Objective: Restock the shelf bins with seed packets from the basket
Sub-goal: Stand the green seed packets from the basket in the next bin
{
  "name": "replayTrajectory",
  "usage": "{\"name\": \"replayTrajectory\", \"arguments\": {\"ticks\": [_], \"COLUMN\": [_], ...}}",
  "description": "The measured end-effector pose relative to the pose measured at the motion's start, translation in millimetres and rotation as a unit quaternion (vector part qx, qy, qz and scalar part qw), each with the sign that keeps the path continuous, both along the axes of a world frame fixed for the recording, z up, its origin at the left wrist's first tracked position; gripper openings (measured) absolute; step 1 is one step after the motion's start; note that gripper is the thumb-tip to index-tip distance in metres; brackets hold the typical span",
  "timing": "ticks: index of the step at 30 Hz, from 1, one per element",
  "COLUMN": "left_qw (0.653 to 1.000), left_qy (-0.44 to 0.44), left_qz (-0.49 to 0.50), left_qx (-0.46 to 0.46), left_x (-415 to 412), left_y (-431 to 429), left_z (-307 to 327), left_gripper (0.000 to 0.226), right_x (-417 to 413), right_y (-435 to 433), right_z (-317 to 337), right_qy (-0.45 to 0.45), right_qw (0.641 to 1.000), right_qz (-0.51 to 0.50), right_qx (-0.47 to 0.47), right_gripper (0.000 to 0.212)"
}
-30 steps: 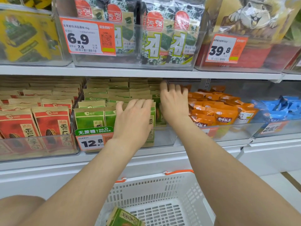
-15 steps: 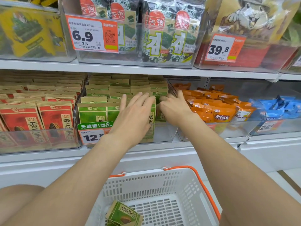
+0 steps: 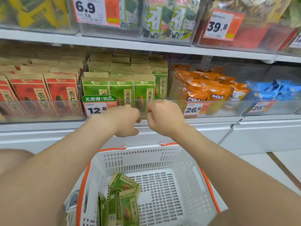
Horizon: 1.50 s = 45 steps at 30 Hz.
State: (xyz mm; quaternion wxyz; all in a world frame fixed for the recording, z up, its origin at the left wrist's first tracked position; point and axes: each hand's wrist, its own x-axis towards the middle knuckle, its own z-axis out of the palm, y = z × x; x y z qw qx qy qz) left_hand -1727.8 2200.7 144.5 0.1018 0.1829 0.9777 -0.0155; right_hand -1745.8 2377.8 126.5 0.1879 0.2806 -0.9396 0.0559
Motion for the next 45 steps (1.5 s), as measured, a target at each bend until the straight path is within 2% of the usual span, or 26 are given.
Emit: {"name": "replayTrajectory", "arguments": {"ticks": [4,7,10,13,15,17,20,23,25,28,29,31,32,34,35,38,40,42,43,45], "left_qw": [0.995,0.99,0.982,0.975,0.971,0.968,0.965,0.966,0.966,0.965,0.965,0.963,0.961,0.959,0.959,0.968,0.977,0.982,0.983,0.978], "left_qy": [-0.082,-0.119,-0.165,-0.186,-0.197,-0.201,-0.207,-0.207,-0.21,-0.212,-0.211,-0.21,-0.218,-0.23,-0.232,-0.205,-0.166,-0.121,-0.102,-0.067], "left_qz": [0.001,0.0,-0.012,-0.031,-0.044,-0.052,-0.057,-0.059,-0.053,-0.053,-0.055,-0.057,-0.053,-0.044,-0.035,0.017,0.073,0.129,0.15,0.185], "left_qx": [-0.052,-0.074,-0.091,-0.118,-0.131,-0.144,-0.148,-0.142,-0.143,-0.148,-0.148,-0.159,-0.162,-0.162,-0.16,-0.141,-0.114,-0.068,-0.032,0.071], "left_x": [3.6,7.6,19.0,31.6,41.1,47.1,50.1,48.1,45.6,41.9,41.5,40.1,40.0,39.3,38.4,33.2,28.3,25.0,24.8,27.1], "left_y": [-12.0,-17.5,-16.3,-13.3,-11.3,-10.8,-15.7,-18.4,-16.4,-14.2,-14.1,-13.8,-13.9,-15.3,-15.7,-17.2,-21.7,-24.2,-24.4,-20.4], "left_z": [-28.7,-53.9,-78.3,-96.7,-104.6,-110.4,-113.2,-113.8,-113.0,-115.7,-115.8,-115.0,-115.2,-110.2,-107.1,-92.4,-80.7,-69.2,-64.5,-57.7], "left_gripper": [0.039,0.041,0.035,0.032,0.018,0.003,0.005,0.008,0.007,0.022,0.021,0.005,0.01,0.03,0.032,0.018,0.021,0.033,0.045,0.07], "right_x": [17.5,25.1,39.2,54.3,67.1,80.2,96.1,109.5,114.3,118.6,118.4,112.9,108.4,96.6,90.1,70.0,61.3,56.4,55.6,54.2], "right_y": [-22.9,-33.8,-46.0,-58.6,-64.0,-65.9,-67.0,-66.4,-65.0,-64.8,-64.1,-61.6,-59.2,-54.3,-52.3,-49.7,-50.0,-50.8,-51.7,-54.6], "right_z": [-55.9,-116.9,-183.4,-236.8,-264.7,-290.9,-316.0,-321.8,-326.7,-328.5,-327.1,-317.0,-311.0,-292.1,-281.4,-237.3,-207.5,-179.7,-165.5,-142.5], "right_qy": [-0.206,-0.308,-0.42,-0.496,-0.536,-0.59,-0.625,-0.618,-0.597,-0.579,-0.58,-0.583,-0.592,-0.599,-0.589,-0.523,-0.468,-0.326,-0.246,-0.145], "right_qw": [0.97,0.937,0.889,0.842,0.822,0.794,0.766,0.77,0.79,0.804,0.804,0.803,0.798,0.794,0.798,0.812,0.79,0.806,0.819,0.82], "right_qz": [-0.041,-0.045,-0.041,-0.025,-0.038,-0.088,-0.15,-0.156,-0.143,-0.124,-0.118,-0.112,-0.108,-0.091,-0.088,-0.087,-0.089,-0.099,-0.111,-0.14], "right_qx": [0.12,0.158,0.181,0.209,0.191,0.116,0.019,-0.028,-0.005,0.051,0.058,0.053,0.032,-0.05,-0.098,-0.245,-0.385,-0.484,-0.506,-0.536], "right_gripper": [0.009,0.014,0.011,0.029,0.045,0.061,0.09,0.093,0.092,0.091,0.091,0.089,0.086,0.075,0.069,0.052,0.028,0.015,0.016,0.02]}}
